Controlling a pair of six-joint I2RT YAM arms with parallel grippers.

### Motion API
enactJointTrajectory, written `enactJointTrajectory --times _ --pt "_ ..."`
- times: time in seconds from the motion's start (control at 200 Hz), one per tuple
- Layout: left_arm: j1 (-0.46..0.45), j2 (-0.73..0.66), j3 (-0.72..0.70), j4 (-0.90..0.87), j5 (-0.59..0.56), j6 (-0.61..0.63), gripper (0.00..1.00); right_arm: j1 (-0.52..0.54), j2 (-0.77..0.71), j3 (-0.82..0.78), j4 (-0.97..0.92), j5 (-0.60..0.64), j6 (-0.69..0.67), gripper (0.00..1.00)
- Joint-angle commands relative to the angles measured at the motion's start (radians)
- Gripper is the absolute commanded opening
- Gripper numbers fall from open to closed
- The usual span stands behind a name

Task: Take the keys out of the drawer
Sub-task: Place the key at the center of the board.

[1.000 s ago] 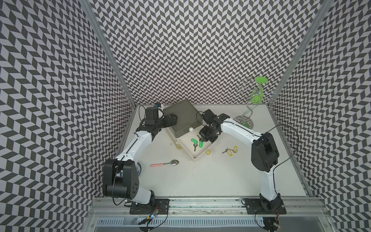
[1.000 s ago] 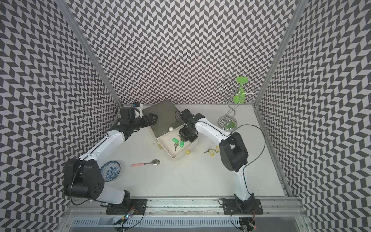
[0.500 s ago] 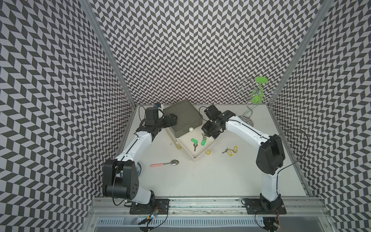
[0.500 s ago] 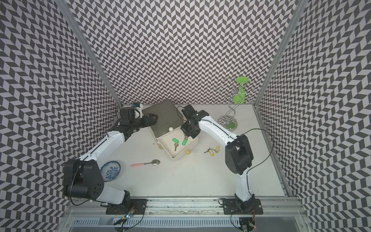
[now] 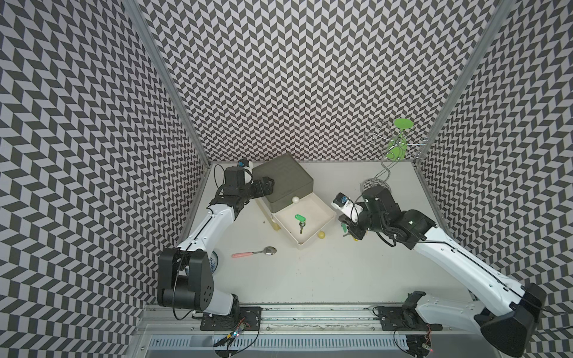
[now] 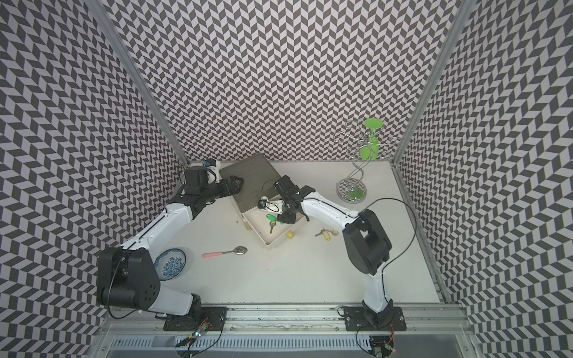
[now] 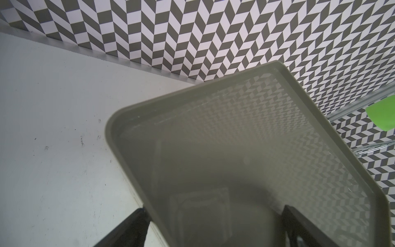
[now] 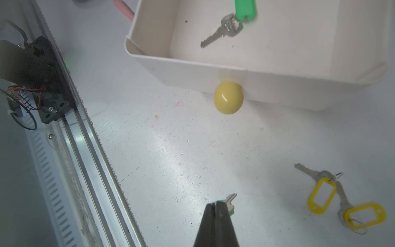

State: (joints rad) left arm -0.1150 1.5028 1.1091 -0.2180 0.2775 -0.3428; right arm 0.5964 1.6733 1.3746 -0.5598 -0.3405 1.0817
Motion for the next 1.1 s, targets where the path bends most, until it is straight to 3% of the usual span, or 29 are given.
enactJointTrajectory --times 0.0,0.075,0.15,0.24,0.381,0.501,0.626,1.097 --pt "-0.040 0.079 -0.061 -0.232 0.028 0.087 0.99 -0.014 -0.041 0.047 0.108 -0.028 -0.298 0.51" --pt "-0.040 0.075 -0.059 -0.239 0.025 0.091 0.99 -0.017 -0.015 0.125 -0.003 -0.065 -0.548 0.51" --pt "-0.040 0.072 -0.061 -0.239 0.022 0.093 0.99 -0.010 0.011 0.208 -0.128 -0.023 -0.830 0.51" --pt "-0.040 0.073 -0.061 -0.239 0.023 0.092 0.99 -0.008 0.019 0.205 -0.177 -0.092 -1.166 0.51" --pt "-0.040 0.077 -0.060 -0.239 0.027 0.093 0.99 -0.014 0.029 0.114 -0.177 -0.129 -1.420 0.50" --pt "-0.042 0.078 -0.063 -0.238 0.039 0.092 0.99 -0.009 0.009 -0.021 -0.008 0.006 -1.489 0.50" --pt "-0.041 0.066 -0.078 -0.230 0.040 0.093 0.99 -0.009 -0.004 -0.082 0.129 0.050 -1.514 0.51" --pt "-0.041 0.084 -0.089 -0.221 0.051 0.098 0.99 0.032 0.129 -0.008 0.125 0.185 -1.664 0.56"
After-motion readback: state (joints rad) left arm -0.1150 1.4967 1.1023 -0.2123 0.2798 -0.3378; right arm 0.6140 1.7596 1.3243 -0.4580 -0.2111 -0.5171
